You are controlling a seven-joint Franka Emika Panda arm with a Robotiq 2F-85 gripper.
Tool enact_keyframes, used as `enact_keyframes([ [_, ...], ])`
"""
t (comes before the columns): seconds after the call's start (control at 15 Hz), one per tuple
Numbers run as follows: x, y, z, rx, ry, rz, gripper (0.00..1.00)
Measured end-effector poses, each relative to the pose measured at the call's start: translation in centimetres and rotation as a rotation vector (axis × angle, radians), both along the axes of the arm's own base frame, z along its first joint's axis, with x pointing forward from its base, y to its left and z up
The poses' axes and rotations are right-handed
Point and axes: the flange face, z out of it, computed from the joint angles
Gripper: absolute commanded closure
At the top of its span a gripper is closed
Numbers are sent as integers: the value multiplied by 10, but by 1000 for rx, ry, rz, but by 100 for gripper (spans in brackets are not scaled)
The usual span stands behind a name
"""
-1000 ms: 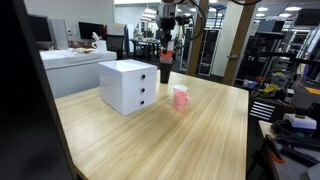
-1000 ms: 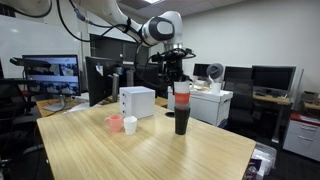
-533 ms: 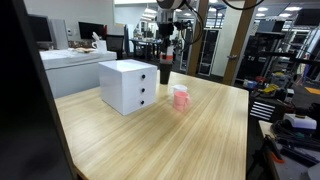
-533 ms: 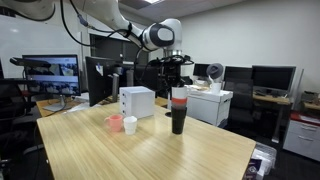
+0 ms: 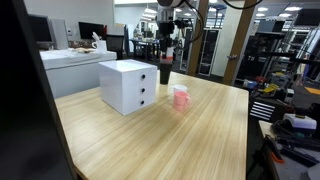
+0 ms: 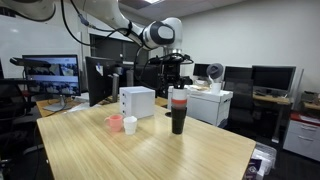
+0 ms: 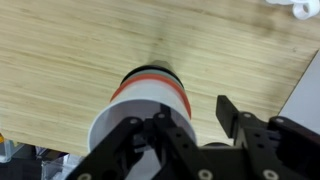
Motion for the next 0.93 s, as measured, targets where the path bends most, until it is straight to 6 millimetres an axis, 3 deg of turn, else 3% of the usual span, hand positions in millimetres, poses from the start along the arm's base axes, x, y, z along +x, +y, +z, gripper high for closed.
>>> enact_keyframes([
  [0.2,2,-1,13,-3,-5,-1,0],
  [0.53,11,5,57,-28,-78,13,0],
  [0.73,18,27,73,-32,-103,44,0],
  [0.93,26,59,69,-17,-97,93,0],
])
